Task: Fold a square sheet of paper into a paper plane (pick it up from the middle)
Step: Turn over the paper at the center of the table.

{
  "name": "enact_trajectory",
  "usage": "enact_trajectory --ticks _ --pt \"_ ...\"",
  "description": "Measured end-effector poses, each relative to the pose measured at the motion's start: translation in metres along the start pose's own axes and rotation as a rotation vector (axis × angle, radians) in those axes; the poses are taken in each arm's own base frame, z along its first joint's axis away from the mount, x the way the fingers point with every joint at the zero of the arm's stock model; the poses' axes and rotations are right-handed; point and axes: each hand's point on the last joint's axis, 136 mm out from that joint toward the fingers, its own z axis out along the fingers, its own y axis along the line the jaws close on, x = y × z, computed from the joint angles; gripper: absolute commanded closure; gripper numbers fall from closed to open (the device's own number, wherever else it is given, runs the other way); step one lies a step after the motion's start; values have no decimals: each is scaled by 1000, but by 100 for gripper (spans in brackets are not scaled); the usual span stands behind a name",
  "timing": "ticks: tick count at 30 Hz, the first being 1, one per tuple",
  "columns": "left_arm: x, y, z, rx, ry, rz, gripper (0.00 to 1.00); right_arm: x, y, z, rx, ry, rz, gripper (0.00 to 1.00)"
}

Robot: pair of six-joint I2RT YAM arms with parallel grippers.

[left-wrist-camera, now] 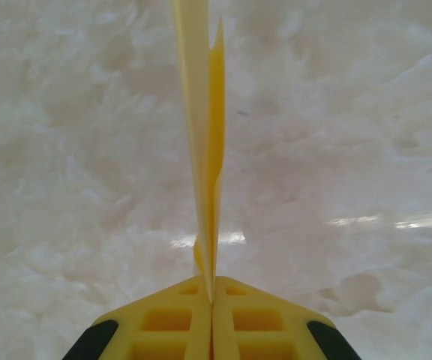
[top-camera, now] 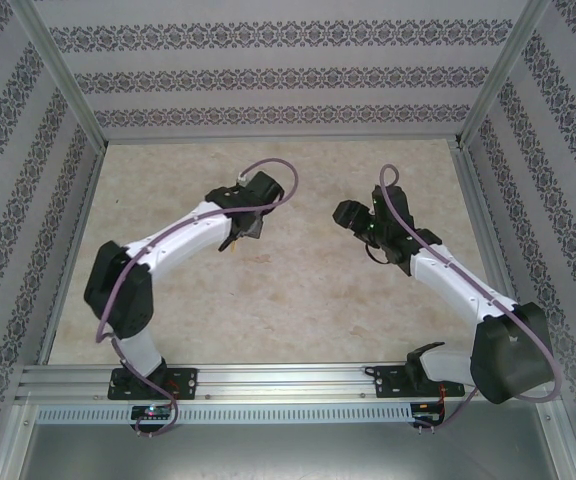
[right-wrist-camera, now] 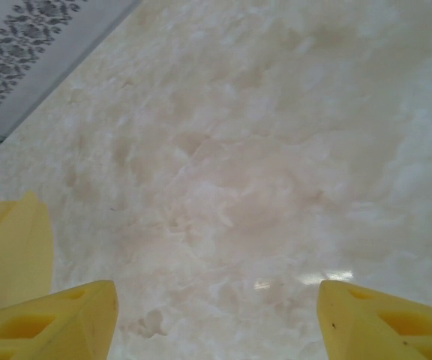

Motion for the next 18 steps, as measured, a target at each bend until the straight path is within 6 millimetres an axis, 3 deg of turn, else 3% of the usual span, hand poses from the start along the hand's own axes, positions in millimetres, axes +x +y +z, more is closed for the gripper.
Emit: enact_trajectory --ticks 4,8,13,18 --pt "18 -14 22 -76 87 75 90 4 -15 1 49 5 12 29" --pt "37 -35 38 -31 168 85 75 10 -22 2 70 21 14 30" --pt "47 -58 37 108 232 51 56 11 -21 3 64 28 22 35" --pt "35 -72 28 299 249 -37 38 20 -16 5 54 53 25 39"
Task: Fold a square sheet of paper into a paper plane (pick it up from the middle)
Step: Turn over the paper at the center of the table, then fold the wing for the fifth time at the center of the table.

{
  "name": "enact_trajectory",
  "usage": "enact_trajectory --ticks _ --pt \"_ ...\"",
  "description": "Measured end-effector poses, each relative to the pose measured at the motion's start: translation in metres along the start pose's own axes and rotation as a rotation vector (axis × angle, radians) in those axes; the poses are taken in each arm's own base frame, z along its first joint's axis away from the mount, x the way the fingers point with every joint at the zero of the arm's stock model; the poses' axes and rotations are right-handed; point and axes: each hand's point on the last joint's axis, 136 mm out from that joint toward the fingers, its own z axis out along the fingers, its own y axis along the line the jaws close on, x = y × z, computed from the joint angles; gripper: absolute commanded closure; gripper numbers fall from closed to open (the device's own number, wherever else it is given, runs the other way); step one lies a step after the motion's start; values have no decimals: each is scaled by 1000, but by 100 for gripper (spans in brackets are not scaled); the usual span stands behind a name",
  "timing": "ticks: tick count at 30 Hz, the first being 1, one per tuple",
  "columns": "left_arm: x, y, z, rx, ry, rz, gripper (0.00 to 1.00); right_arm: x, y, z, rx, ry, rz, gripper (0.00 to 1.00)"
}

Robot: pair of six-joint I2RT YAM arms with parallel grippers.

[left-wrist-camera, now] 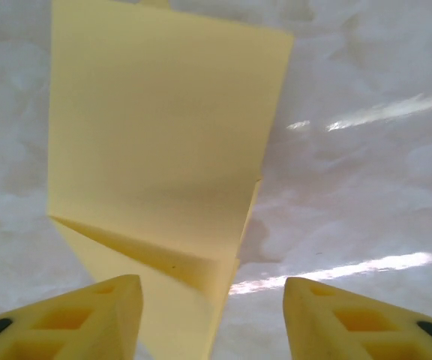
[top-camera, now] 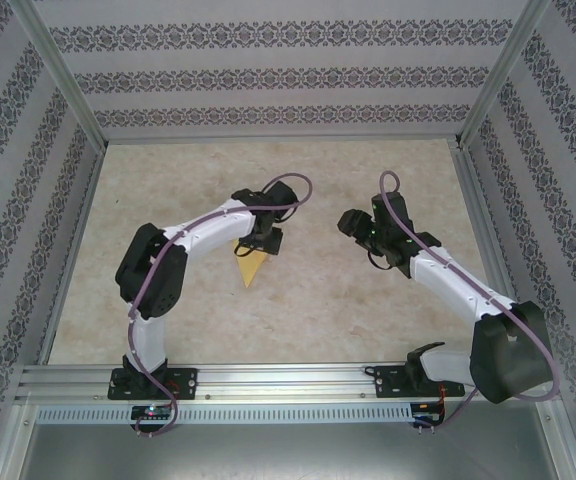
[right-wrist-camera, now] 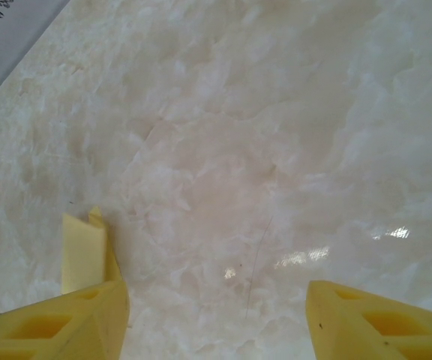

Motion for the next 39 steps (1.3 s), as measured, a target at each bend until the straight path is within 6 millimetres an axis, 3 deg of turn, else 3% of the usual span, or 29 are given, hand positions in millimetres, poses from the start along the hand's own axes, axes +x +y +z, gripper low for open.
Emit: enact_trajectory --ticks 4,8,13,20,27,39 --pt "-20 19 -27 118 -72 -104 27 29 25 12 -12 80 -61 47" --pt "-33 62 -50 158 -158 -239 21 65 67 30 -44 165 -135 62" --pt "-18 124 -50 125 -182 -419 12 118 122 56 -86 267 -239 74" --pt "3 169 -48 81 -199 -573 8 177 183 92 -138 398 -360 78" --pt "-6 183 -57 67 -259 -616 8 192 191 119 -104 493 -432 78" --pt "-6 185 -57 60 -262 -618 6 214 159 134 -34 658 -510 77"
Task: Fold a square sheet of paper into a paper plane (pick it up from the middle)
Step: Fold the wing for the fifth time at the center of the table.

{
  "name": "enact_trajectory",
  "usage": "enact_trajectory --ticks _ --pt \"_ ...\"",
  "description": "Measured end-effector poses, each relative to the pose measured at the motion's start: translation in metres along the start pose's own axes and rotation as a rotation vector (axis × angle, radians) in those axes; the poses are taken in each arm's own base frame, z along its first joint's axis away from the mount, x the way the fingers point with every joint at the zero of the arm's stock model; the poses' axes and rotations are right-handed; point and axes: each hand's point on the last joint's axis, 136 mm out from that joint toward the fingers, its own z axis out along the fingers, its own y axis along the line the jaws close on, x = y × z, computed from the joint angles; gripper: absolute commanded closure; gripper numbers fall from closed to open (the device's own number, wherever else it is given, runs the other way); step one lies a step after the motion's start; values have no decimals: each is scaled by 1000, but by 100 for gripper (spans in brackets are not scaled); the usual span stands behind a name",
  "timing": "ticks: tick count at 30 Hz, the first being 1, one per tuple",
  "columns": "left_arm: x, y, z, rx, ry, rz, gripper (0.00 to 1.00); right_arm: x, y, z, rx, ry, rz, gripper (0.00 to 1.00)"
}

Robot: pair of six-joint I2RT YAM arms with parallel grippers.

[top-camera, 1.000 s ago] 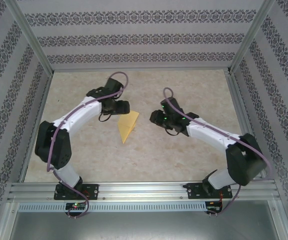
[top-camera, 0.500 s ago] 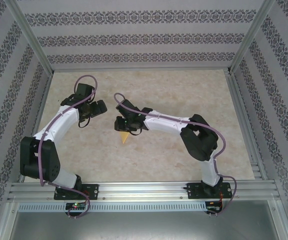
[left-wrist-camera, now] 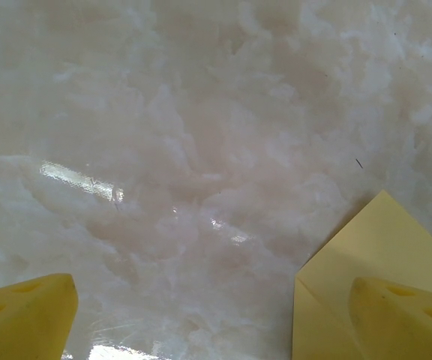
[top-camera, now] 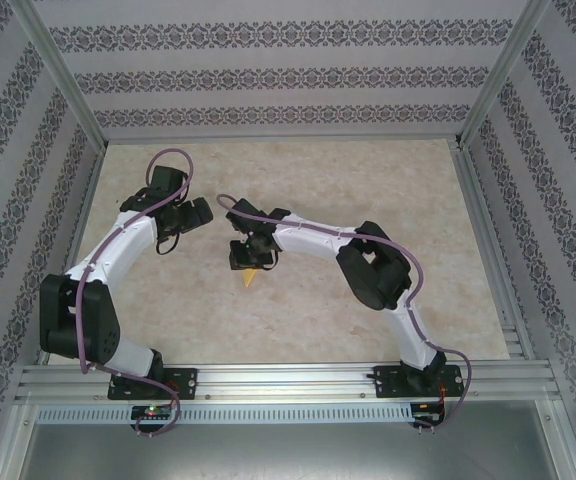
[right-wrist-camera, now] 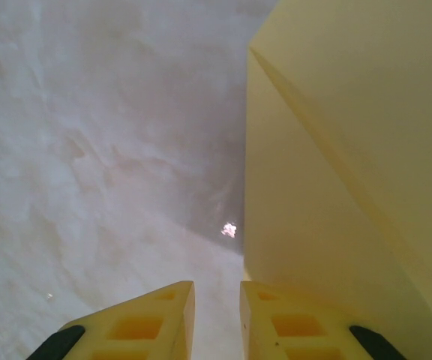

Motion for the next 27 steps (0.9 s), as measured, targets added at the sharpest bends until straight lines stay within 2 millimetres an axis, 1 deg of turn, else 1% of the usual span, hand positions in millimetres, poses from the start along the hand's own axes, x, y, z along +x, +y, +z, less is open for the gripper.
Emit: enact_trajectory --ticks 3,5,7,9,12,14,18,20,23,25,27 --pt "-2 3 0 -3 -2 -11 5 3 -4 0 -4 20 -23 76" --pt "-4 5 0 -3 -3 -19 5 8 -11 3 1 41 -37 76" --pt "-4 6 0 0 -1 -24 5 17 -23 6 12 79 -54 76" --pt "-4 4 0 8 1 -25 5 18 -27 1 7 83 -81 75" --pt "-4 1 0 27 5 -25 5 30 -43 -7 35 124 -109 73" --pt "-3 -1 1 36 6 -25 4 34 -51 -12 49 141 -128 71" --pt "0 -2 3 50 18 -24 4 42 -74 -24 89 178 -185 67" --pt "1 -3 3 55 23 -24 4 43 -91 -32 127 188 -205 66" --pt "2 -5 3 67 28 -24 4 38 -118 -46 196 182 -194 65" --pt "2 -6 3 74 29 -24 4 32 -126 -54 214 157 -164 61" --pt "3 -7 3 82 32 -24 4 26 -126 -66 217 101 -131 59"
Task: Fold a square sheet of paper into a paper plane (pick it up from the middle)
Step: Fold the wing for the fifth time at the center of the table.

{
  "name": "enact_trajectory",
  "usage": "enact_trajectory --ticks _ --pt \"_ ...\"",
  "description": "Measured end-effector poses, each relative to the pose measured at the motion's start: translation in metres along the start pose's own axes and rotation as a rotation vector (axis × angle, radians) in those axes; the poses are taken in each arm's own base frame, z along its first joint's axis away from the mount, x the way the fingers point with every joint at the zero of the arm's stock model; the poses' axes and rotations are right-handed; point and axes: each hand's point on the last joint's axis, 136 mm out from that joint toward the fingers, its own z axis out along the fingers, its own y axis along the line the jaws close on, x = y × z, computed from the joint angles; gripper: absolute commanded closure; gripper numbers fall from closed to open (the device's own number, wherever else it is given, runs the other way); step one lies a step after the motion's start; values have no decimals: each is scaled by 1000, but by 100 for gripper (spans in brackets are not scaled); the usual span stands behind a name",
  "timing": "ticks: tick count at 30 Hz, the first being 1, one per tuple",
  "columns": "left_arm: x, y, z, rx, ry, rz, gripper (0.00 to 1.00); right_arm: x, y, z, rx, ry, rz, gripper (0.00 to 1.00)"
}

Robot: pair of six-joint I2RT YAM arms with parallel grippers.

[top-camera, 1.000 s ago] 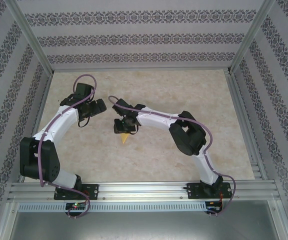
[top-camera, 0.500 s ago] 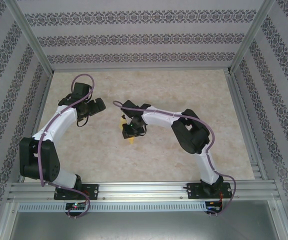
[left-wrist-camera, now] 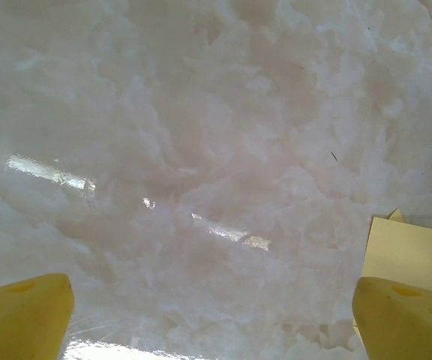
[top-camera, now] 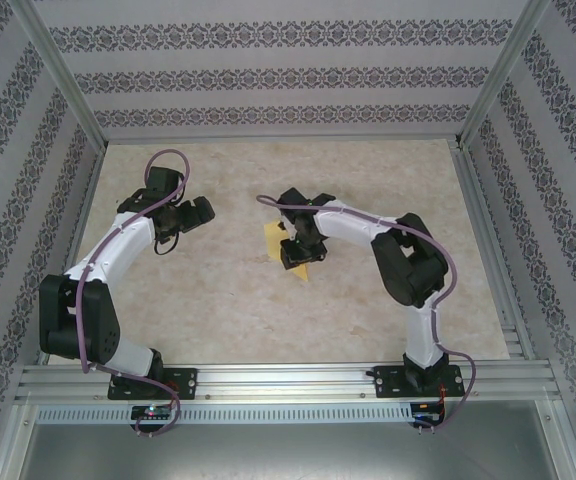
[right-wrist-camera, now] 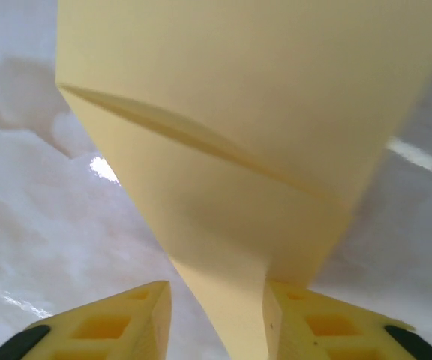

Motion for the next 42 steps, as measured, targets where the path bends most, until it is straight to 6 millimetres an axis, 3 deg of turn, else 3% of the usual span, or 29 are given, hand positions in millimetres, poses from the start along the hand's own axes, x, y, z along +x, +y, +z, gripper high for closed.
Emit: enact_trajectory --ticks 5,8,11,18,24,34,42 --pt "3 -2 2 21 11 0 4 -19 34 -50 -39 -243 116 58" --pt "5 -5 3 35 19 0 4 -34 55 -63 -59 -350 184 59" --pt "5 -6 3 43 21 0 4 -48 61 -50 -41 -365 257 61" --pt "7 -8 4 57 28 1 4 -78 44 -1 41 -327 358 64" --pt "7 -9 4 66 31 1 4 -88 38 17 60 -303 378 65" --pt "10 -11 10 74 52 0 4 -67 52 36 -3 -202 286 67" --pt "15 -13 14 92 81 -2 4 -53 56 19 -45 -201 261 63"
